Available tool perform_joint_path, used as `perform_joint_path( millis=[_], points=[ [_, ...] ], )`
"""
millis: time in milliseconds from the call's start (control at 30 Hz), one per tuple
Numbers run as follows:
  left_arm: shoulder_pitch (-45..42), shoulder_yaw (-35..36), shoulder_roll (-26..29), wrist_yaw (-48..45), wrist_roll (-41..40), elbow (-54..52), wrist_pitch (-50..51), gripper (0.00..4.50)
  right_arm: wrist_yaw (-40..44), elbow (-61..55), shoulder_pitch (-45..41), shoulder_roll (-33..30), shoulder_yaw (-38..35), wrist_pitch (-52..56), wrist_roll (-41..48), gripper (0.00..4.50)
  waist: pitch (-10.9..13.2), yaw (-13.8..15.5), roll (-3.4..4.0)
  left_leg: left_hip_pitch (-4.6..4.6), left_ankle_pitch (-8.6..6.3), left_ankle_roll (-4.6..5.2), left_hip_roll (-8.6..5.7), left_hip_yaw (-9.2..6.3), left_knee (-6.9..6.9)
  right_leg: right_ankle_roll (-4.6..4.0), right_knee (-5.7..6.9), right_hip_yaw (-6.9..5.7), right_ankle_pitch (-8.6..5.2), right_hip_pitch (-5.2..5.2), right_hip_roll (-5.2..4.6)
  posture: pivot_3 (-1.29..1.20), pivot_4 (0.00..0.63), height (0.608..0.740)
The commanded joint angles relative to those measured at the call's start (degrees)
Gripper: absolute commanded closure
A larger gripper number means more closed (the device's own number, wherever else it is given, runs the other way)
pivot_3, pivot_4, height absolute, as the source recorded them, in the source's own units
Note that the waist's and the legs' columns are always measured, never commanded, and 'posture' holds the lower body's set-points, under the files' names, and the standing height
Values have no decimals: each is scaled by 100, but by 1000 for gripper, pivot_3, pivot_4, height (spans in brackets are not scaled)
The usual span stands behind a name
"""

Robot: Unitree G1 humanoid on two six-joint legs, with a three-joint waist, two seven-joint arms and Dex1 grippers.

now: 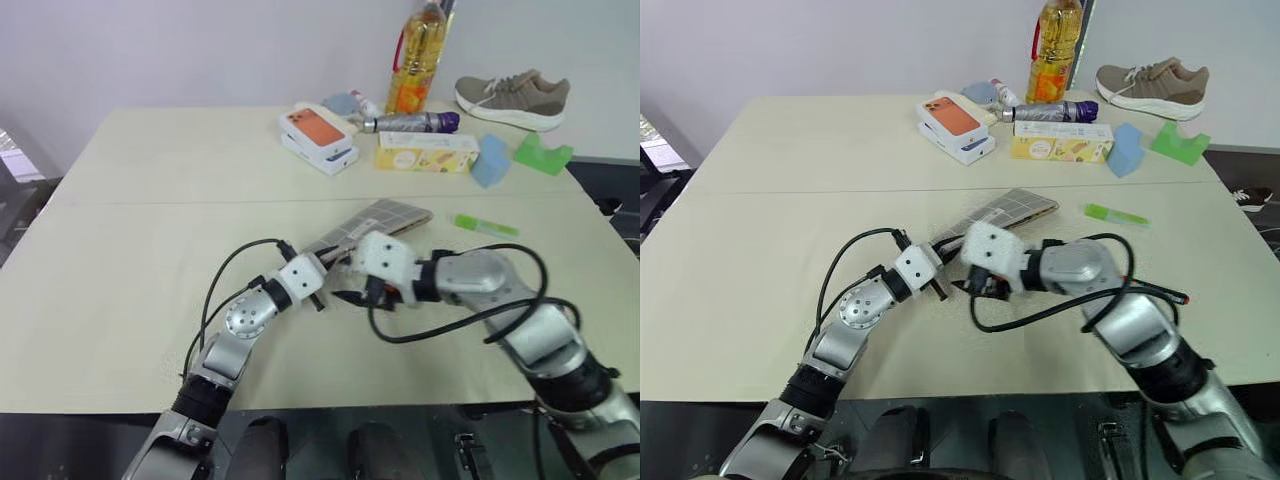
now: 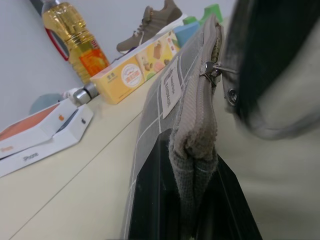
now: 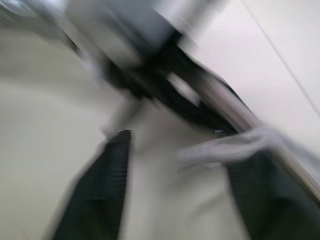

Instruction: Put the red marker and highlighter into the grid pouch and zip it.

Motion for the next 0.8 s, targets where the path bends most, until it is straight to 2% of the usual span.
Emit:
perform_joint_path(
  millis=[33,100,233,367,567,667,800],
  points=[
    [4,148,144,-177,-270,-240,41,4500,184,277,456,-607,-994,-48,164,584,0,-3,0,1,0,0,0,0,0,0,-2,0,0,2,0,0,150,740],
    [-8,119,346,-277,-179,-222,-49,4500,215,816,855,-834,-1509,-112,234,584,1,-9,-2,2,-1,1,1,0,-1,0,-4,0,0,4,1,0,150,740],
    [-35,109,555,-349,-168,-145,-159,4500,286,1940,1324,-1210,-1988,-591,140,584,1,-42,0,15,-1,1,4,3,-4,0,-3,5,0,13,6,0,150,740],
    [-62,92,639,-495,-273,-141,-298,4500,579,3240,1484,-1695,-2007,-1258,-58,584,1,-22,2,17,0,2,0,5,-2,0,-2,7,0,15,11,0,150,740],
    [51,24,629,-638,-349,-307,-298,4500,953,4319,1206,-1873,-1808,-1549,-86,584,0,-32,3,20,0,2,1,8,0,2,-2,12,1,16,15,0,150,740],
    [102,33,590,-632,-377,-363,-266,4500,1090,4540,1151,-1871,-1762,-1579,-90,1442,1,-20,3,22,1,2,1,8,2,3,-2,12,2,21,14,0,150,740],
    [167,64,569,-606,-421,-444,-198,4500,1109,4495,1175,-1844,-1791,-1646,-94,3414,1,-10,3,21,0,3,-1,7,8,9,-3,12,5,25,11,0,150,740]
  ],
)
